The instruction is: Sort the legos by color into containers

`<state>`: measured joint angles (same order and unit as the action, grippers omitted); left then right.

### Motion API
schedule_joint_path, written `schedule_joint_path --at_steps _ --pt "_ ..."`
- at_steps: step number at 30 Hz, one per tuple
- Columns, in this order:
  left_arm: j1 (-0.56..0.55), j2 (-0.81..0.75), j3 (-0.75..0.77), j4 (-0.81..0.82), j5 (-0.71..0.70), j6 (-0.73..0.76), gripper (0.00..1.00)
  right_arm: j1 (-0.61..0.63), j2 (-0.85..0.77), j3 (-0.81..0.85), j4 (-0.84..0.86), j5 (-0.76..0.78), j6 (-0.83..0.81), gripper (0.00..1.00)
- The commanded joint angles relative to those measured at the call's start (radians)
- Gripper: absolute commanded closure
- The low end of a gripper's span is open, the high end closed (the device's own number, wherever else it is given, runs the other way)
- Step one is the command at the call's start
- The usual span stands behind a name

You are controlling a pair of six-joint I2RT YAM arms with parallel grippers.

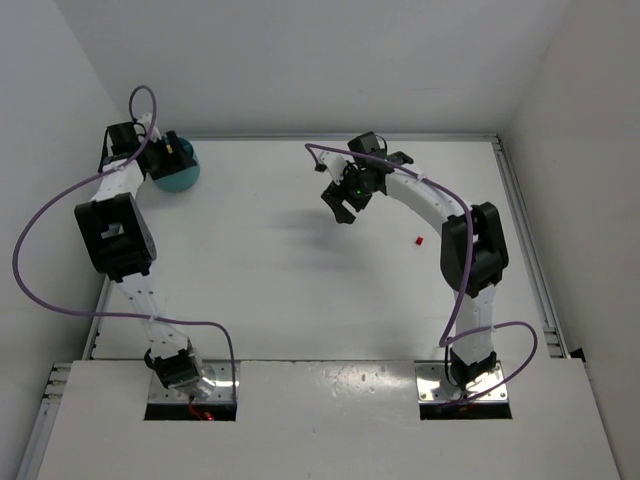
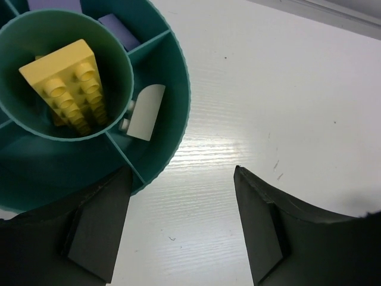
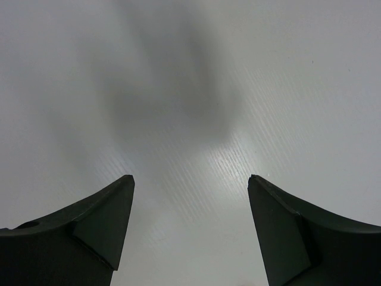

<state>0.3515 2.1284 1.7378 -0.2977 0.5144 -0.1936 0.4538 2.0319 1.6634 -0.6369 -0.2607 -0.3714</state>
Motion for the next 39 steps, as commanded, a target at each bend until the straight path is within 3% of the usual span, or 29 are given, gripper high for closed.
schedule_joint_path --at_steps 1,22,28,39 --pt "-0.006 -0.016 0.015 0.020 0.026 -0.020 0.25 -0.003 -0.061 -0.002 0.009 0.005 -0.012 0.23" --pt "-0.055 0.028 0.138 0.045 0.039 -0.029 0.24 -0.003 -0.081 -0.031 0.009 0.023 -0.021 0.23" --pt "-0.046 -0.070 0.016 0.120 0.009 -0.043 0.24 0.006 -0.090 -0.050 0.019 0.023 -0.021 0.23" --pt "-0.028 -0.128 -0.035 0.109 -0.002 -0.030 0.24 0.006 -0.090 -0.050 0.019 0.023 -0.021 0.23"
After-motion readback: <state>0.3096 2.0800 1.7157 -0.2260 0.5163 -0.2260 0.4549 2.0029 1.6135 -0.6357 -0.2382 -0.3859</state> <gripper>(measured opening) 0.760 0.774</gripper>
